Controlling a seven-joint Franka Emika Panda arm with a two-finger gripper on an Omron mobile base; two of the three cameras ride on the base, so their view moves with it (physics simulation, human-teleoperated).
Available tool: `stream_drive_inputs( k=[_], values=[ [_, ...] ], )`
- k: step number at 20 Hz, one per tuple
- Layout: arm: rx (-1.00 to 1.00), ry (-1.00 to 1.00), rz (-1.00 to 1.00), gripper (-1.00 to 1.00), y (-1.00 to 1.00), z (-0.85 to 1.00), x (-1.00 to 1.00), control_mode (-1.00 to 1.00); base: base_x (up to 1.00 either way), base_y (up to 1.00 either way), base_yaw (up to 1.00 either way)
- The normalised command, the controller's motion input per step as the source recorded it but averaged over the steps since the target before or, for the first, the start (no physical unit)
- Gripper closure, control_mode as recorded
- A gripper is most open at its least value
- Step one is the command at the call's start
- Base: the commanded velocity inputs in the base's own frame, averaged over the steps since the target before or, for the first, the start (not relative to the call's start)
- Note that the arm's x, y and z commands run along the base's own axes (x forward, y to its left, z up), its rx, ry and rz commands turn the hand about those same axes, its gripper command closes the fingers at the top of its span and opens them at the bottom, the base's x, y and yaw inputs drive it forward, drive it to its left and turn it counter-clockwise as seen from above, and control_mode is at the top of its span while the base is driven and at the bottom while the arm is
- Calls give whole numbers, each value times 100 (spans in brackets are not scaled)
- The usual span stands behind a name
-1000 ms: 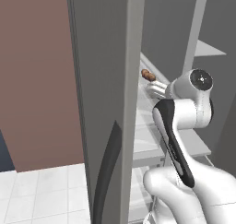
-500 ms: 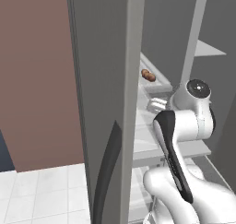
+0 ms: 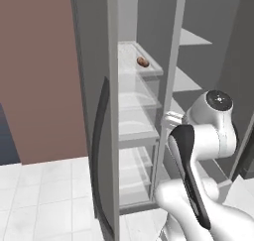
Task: Take the broccoli and potato from the fridge shelf and place them in the freezer drawer to begin freezing them.
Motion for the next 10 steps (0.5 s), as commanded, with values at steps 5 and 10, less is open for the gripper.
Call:
stream_drive_inputs(
  k=[5, 10],
  values=[
    [0, 0, 0, 100, 0, 0, 0, 100, 0, -21, -11],
    [0, 0, 0, 100, 0, 0, 0, 100, 0, -40, -13]
  ],
)
